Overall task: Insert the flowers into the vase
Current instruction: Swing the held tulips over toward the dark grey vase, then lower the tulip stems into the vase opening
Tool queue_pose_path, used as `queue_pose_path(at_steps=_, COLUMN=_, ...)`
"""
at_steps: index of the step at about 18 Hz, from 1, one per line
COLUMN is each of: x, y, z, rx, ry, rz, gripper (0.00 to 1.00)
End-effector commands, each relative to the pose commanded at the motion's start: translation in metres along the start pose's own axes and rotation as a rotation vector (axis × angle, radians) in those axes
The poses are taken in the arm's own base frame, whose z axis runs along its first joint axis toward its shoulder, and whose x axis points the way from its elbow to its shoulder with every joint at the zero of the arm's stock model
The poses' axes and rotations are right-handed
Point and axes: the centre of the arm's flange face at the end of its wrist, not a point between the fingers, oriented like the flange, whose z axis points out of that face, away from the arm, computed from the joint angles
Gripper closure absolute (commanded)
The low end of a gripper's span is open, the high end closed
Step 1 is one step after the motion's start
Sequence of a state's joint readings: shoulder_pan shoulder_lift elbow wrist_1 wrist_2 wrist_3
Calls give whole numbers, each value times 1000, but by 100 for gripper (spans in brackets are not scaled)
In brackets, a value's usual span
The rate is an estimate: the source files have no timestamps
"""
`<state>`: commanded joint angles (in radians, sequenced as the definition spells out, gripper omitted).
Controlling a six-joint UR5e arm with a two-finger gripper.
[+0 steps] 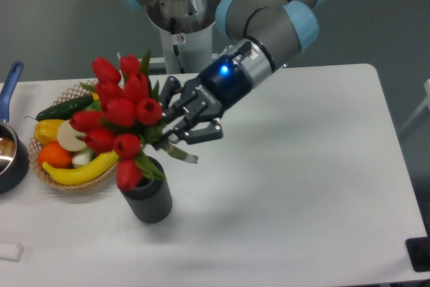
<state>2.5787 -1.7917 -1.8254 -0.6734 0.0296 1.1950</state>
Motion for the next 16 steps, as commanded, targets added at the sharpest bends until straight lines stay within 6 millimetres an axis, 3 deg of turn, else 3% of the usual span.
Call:
queue_pose_path(at_steps=10, x=0, y=29, z=17, rx=67, ry=55, rz=-45, gripper=70)
queue_pose_path(at_steps=16, x=-6, y=33, z=27, rx=71, ry=73, rz=-45, gripper=71)
